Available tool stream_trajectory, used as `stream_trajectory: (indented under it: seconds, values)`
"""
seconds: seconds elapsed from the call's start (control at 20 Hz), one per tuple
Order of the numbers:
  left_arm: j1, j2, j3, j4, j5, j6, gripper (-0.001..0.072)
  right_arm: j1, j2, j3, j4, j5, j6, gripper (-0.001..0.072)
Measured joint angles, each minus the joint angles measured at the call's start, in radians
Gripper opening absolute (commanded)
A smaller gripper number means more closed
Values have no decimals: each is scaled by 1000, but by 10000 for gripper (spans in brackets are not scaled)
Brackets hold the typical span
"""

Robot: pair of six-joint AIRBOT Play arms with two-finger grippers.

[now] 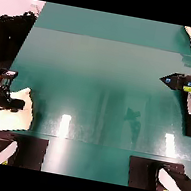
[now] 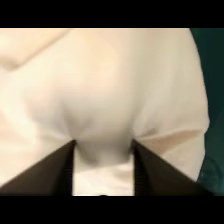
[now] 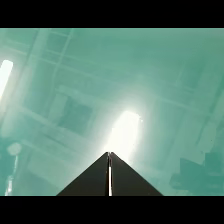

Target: Fold the shirts.

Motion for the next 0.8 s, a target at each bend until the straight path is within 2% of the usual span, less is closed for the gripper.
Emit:
stream_trajectory:
  seconds: [0.15,0.3,0.55,0.8]
  values:
    - [1,0,11,-3,-20,-13,27,0,0,0,0,-1,0,16]
    - [1,2,137,-11,-66,-18,27,0,0,3,3,-5,0,15]
    - [-21,5,616,-163,-96,-21,24,0,0,117,6,-13,0,16]
    - [-211,-31,987,-306,10,2,24,0,0,293,6,-24,0,15]
